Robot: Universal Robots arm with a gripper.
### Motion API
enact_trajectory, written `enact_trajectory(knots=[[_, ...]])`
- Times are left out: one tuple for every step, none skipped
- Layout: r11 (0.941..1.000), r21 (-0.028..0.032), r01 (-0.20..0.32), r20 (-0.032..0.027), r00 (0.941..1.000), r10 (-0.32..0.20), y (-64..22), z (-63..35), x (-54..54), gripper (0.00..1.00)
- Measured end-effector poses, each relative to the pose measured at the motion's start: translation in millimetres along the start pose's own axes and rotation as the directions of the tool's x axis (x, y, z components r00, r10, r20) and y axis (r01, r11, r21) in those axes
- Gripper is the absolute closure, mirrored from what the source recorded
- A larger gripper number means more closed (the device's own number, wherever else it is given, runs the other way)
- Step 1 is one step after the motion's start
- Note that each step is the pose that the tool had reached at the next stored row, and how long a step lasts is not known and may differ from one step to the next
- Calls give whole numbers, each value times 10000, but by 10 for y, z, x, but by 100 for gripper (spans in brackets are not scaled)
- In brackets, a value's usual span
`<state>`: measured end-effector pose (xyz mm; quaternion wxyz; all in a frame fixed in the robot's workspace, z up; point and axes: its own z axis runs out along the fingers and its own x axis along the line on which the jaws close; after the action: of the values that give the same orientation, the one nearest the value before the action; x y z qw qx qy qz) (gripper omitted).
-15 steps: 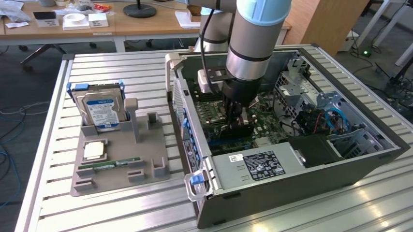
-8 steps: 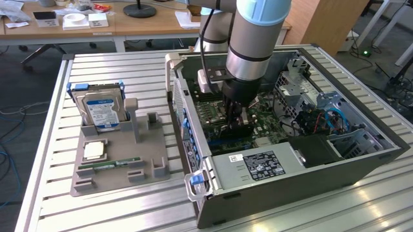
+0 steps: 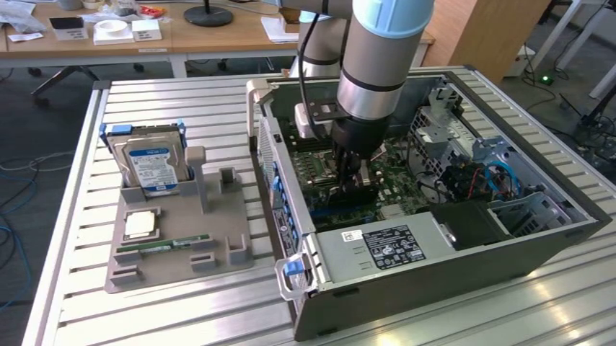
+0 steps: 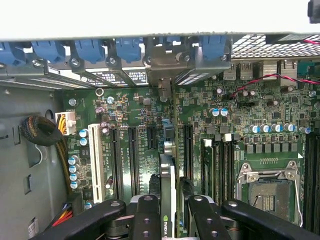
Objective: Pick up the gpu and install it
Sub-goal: 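Insert the gpu into the slot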
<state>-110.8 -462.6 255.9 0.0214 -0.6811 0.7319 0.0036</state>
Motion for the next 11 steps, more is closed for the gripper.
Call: enact_trajectory(knots=[[10000, 0, 1, 0, 10000, -1, 0, 0, 0, 74], [10000, 0, 0, 1, 10000, 0, 0, 0, 0, 74], [10000, 0, 0, 0, 10000, 0, 0, 0, 0, 74], [10000, 0, 0, 0, 10000, 0, 0, 0, 0, 74], [10000, -1, -3, 0, 10000, 3, 0, 0, 0, 74], [10000, -1, -3, 0, 10000, 3, 0, 0, 0, 74], [10000, -1, -4, 0, 10000, 4, 0, 0, 0, 74], [10000, -1, -4, 1, 10000, 4, 0, 1, 0, 74], [10000, -1, -4, 1, 10000, 4, 0, 1, 0, 74], [10000, -1, -4, 1, 10000, 4, 0, 1, 0, 74], [10000, 0, -4, 1, 10000, 5, 0, 1, 0, 74]])
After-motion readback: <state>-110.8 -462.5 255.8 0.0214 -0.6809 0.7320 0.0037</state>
